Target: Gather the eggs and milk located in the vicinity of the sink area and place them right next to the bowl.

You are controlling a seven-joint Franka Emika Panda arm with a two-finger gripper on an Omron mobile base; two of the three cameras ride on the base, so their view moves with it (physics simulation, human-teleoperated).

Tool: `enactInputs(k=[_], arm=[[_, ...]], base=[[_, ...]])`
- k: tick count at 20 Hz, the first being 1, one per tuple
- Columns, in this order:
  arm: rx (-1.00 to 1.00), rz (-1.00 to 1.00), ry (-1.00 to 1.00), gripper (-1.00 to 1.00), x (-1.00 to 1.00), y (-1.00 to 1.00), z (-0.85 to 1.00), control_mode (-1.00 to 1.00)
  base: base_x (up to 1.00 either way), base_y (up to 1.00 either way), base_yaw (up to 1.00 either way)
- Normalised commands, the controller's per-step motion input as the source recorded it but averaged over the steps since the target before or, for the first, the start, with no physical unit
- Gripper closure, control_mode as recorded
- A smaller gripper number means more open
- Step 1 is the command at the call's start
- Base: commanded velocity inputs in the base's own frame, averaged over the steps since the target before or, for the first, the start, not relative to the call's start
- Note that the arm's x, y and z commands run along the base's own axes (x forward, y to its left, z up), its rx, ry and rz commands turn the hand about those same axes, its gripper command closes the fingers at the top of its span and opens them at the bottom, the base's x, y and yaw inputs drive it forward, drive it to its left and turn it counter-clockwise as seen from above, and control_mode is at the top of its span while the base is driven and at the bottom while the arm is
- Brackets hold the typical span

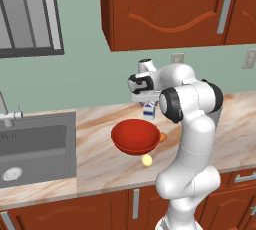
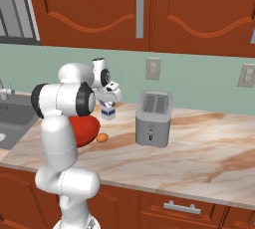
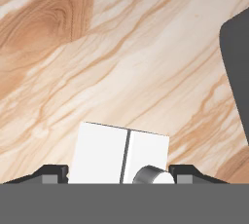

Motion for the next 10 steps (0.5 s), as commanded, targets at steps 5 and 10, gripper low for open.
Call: enactInputs(k=[5, 10], arm=[[0.00, -0.13, 0.00, 1.00, -0.25, 0.00, -0.11, -1.00], [0.00, -0.15, 0.00, 1.00, -0.22, -0.07, -0.04, -1.00]], base=[[0.00, 0.00, 0.00], [0.00, 0.00, 0.00]])
